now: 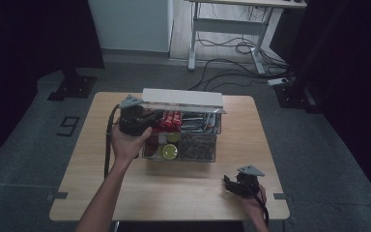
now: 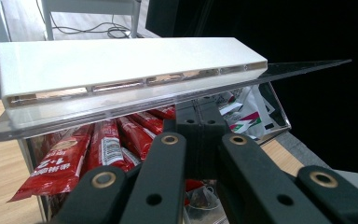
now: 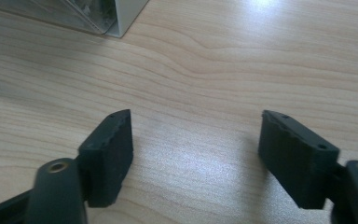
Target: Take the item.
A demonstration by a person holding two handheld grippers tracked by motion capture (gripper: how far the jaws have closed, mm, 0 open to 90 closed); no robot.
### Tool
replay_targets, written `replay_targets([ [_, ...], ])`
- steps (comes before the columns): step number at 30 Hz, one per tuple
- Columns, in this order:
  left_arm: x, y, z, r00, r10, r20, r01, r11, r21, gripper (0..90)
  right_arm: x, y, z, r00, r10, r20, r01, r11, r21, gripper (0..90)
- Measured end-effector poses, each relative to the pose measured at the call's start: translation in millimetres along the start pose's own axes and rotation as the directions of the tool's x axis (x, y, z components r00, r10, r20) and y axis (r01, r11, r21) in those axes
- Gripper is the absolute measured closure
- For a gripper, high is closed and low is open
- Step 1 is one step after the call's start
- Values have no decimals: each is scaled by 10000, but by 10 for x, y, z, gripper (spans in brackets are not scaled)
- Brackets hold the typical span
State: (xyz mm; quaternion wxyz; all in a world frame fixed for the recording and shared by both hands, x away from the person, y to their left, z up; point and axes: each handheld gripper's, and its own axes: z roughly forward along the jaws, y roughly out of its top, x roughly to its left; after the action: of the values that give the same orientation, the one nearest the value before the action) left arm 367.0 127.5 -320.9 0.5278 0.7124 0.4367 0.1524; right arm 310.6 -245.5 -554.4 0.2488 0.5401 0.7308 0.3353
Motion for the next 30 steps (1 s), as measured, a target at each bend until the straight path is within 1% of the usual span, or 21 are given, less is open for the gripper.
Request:
replay_targets([
  [1,0,0,0,10000,0,0,0,10000,0,900,0,0,0,10000,0,0,0,10000,0,280],
  [2,-2,2,7,10000,46,9,-46,10000,38,900,7,-1,-7,10000,-47,37,47,10000,-78,305],
  [5,-2,5,10,10000,60,33,-60,10000,42,900,13,0,-11,10000,-66,7,66,9998,-195,317],
  [8,-1,1,20,9999,62,113,-62,10000,9,900,35,26,-33,9999,-69,-103,65,9995,-306,332],
  [9,-1,-1,23,9999,59,135,-59,10000,1,900,49,56,-79,9999,-85,-147,76,9983,-584,342],
  [11,-1,-3,37,9998,79,198,-79,10000,-6,900,65,105,-149,9996,-52,-278,27,9962,-874,350],
  [12,1,-1,39,9997,97,227,-97,10000,-5,900,73,133,-190,9994,2,-351,-38,9949,-1009,353],
  [13,1,-1,39,9997,97,227,-97,10000,-5,900,73,133,-190,9994,2,-351,-38,9949,-1009,353],
  [14,2,3,43,9996,110,268,-110,9999,0,900,86,193,-274,9991,-33,-412,-20,9919,-1267,357],
  [16,4,4,47,9995,107,297,-107,9999,10,900,93,261,-364,9991,47,-423,-114,9874,-1579,359],
  [17,4,4,47,9995,107,297,-107,9999,10,900,93,261,-364,9991,47,-423,-114,9874,-1579,359],
  [18,5,5,48,9995,102,308,-103,9999,28,900,90,297,-407,9990,92,-443,-169,9842,-1762,361],
  [19,5,8,48,9995,106,311,-107,9999,44,900,89,367,-482,9982,249,-549,-357,9783,-2041,363],
  [22,2,16,44,9994,108,333,-110,9999,54,900,92,473,-572,9977,206,-641,-345,9741,-2234,363],
  [23,2,16,44,9994,108,333,-110,9999,54,900,92,473,-572,9977,206,-641,-345,9741,-2234,363],
  [26,-6,19,47,9993,118,347,-120,9999,57,900,105,618,-680,9969,77,-789,-270,9687,-2466,364],
  [27,-6,19,47,9993,118,347,-120,9999,57,900,105,618,-680,9969,77,-789,-270,9687,-2466,364],
  [30,-7,21,53,9994,87,349,-90,9999,81,900,127,713,-734,9959,-37,-907,-200,9657,-2587,364],
])
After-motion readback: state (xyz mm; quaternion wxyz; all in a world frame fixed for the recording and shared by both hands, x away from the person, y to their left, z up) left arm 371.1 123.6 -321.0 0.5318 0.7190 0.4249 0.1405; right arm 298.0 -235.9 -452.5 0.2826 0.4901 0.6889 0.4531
